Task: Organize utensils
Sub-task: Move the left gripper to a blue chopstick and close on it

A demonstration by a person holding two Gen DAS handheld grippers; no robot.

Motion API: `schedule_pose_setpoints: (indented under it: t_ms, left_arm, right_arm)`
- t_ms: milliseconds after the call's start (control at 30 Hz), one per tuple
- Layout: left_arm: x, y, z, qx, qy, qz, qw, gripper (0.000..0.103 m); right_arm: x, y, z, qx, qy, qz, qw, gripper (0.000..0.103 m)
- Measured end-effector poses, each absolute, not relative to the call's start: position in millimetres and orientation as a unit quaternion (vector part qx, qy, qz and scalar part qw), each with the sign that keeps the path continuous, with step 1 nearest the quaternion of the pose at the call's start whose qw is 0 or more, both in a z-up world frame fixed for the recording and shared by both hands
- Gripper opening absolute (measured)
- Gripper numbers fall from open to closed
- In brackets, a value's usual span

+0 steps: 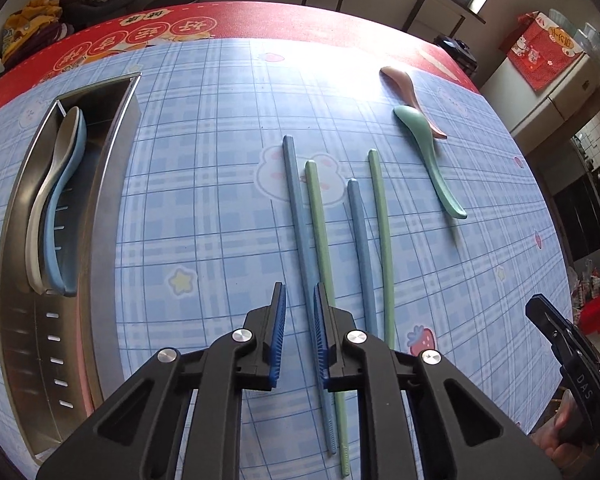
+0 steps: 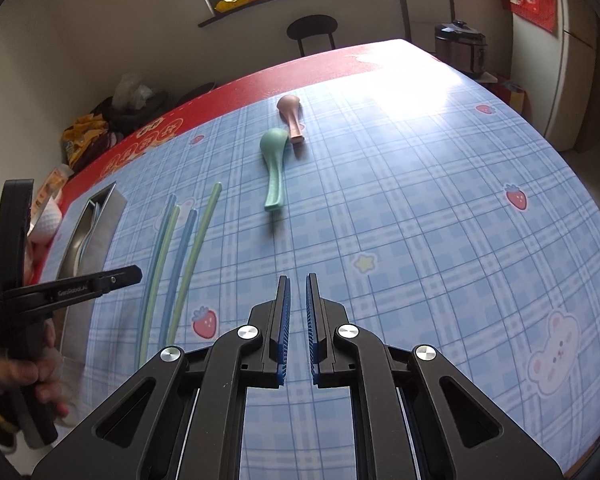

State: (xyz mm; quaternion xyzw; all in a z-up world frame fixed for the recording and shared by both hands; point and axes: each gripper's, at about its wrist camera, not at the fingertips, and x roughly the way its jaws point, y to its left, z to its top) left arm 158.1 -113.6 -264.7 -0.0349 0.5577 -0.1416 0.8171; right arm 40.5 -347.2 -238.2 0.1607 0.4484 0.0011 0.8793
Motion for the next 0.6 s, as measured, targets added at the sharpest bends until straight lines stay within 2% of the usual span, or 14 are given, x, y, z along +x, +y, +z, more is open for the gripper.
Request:
schedule_pose_setpoints:
  t_ms: [600]
  left_arm:
    - [178, -125, -275, -0.015, 0.565, -0.134, 0.814, 0.013]
  right_arm:
    - [39, -362, -250, 0.181, 0.459, -0.022, 0.869, 0.009]
